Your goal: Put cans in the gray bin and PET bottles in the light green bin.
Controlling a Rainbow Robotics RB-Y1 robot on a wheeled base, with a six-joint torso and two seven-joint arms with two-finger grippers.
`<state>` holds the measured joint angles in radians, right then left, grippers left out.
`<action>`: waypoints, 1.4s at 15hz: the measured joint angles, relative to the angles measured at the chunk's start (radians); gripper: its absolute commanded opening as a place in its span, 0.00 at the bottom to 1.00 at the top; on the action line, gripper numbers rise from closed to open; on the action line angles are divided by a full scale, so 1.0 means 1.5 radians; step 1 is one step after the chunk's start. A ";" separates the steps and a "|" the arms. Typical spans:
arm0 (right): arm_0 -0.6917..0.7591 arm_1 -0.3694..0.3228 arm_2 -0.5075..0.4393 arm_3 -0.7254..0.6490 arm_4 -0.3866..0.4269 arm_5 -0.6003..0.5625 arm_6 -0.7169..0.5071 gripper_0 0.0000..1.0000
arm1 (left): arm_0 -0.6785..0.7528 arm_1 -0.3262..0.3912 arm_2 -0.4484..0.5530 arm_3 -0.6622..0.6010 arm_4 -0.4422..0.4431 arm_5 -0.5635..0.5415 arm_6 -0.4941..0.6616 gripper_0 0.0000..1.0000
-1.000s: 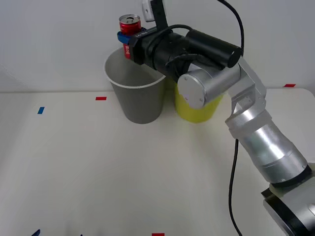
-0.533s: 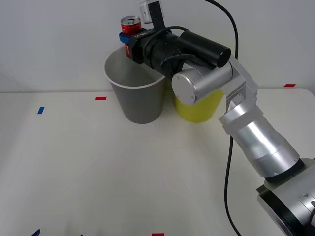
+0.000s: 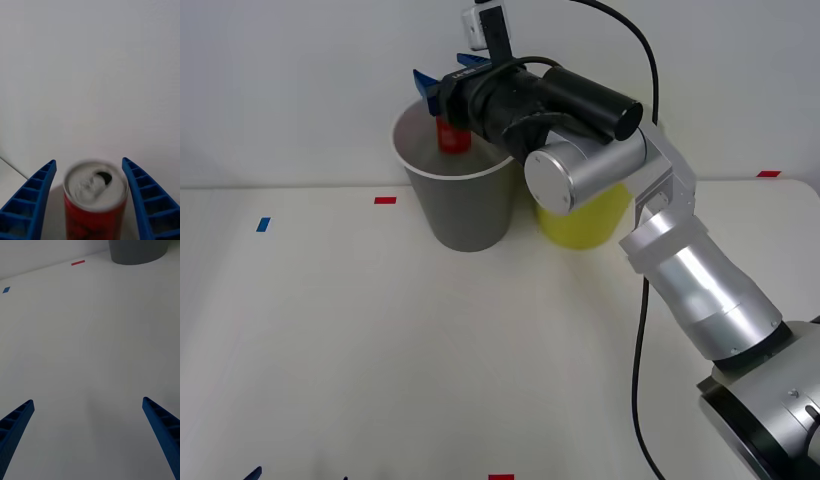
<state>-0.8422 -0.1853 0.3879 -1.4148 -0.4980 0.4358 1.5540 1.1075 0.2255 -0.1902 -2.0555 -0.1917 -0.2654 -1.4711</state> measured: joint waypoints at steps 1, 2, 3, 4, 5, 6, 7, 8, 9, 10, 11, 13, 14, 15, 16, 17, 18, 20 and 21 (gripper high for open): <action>0.000 0.003 0.001 -0.005 0.000 0.000 0.002 1.00 | 0.000 0.000 0.000 0.000 0.000 0.000 0.000 1.00; 0.000 0.004 0.001 -0.013 0.000 0.000 0.006 1.00 | 0.000 0.000 0.000 0.000 0.000 0.000 0.000 1.00; 0.001 0.002 0.001 -0.029 0.000 0.001 0.010 1.00 | 0.000 0.000 0.000 0.000 0.000 0.000 0.000 1.00; 0.001 -0.003 0.000 -0.049 0.000 0.006 0.014 1.00 | 0.000 0.000 0.000 0.000 0.000 0.000 0.000 1.00; 0.001 -0.009 -0.002 -0.067 0.000 0.028 0.017 1.00 | 0.000 0.000 0.000 0.000 0.000 0.000 0.000 1.00; 0.002 -0.015 -0.008 -0.097 -0.001 0.075 0.020 1.00 | 0.000 0.000 0.000 0.000 0.000 0.000 0.000 1.00; 0.006 -0.021 -0.019 -0.137 -0.001 0.140 0.022 1.00 | 0.000 0.000 0.000 0.000 0.000 0.000 0.000 1.00; 0.015 -0.028 -0.031 -0.197 -0.001 0.201 0.022 1.00 | 0.000 0.000 0.000 0.000 0.000 0.000 0.000 1.00; 0.033 -0.038 -0.042 -0.257 -0.002 0.246 0.020 1.00 | 0.000 0.000 0.000 0.000 0.000 0.000 0.000 1.00; 0.066 -0.051 -0.052 -0.309 -0.004 0.267 0.017 1.00 | 0.000 0.000 0.000 0.000 0.000 0.000 0.000 1.00; 0.109 -0.067 -0.060 -0.354 -0.005 0.275 0.013 1.00 | 0.000 0.000 0.000 0.000 0.000 0.000 0.000 1.00; 0.186 -0.103 -0.073 -0.433 -0.004 0.280 0.003 1.00 | 0.000 0.000 0.000 0.000 0.000 0.000 0.000 1.00; 0.229 -0.122 -0.078 -0.478 0.004 0.275 -0.009 1.00 | 0.000 0.000 0.000 0.000 0.000 0.000 0.000 1.00; 0.277 -0.141 -0.082 -0.521 0.018 0.265 -0.029 1.00 | 0.000 0.000 0.000 0.000 0.000 0.000 0.000 1.00; 0.327 -0.160 -0.084 -0.567 0.038 0.255 -0.058 1.00 | 0.000 0.000 0.000 0.000 0.000 0.000 0.000 1.00; 0.379 -0.180 -0.087 -0.620 0.072 0.248 -0.090 1.00 | 0.000 0.000 0.000 0.000 0.000 0.000 0.000 1.00; 0.429 -0.196 -0.091 -0.664 0.107 0.244 -0.119 1.00 | 0.000 0.000 0.000 0.000 0.000 0.000 0.000 1.00; 0.531 -0.217 -0.098 -0.742 0.177 0.239 -0.175 1.00 | 0.000 0.000 0.000 0.000 0.000 0.000 0.000 1.00; 0.580 -0.222 -0.100 -0.765 0.207 0.232 -0.194 1.00 | 0.000 0.000 0.000 0.000 0.000 0.000 0.000 1.00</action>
<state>0.0271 -0.5177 0.2375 -2.5620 -0.1878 0.7833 1.2632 1.1075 0.2255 -0.1902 -2.0555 -0.1917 -0.2654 -1.4711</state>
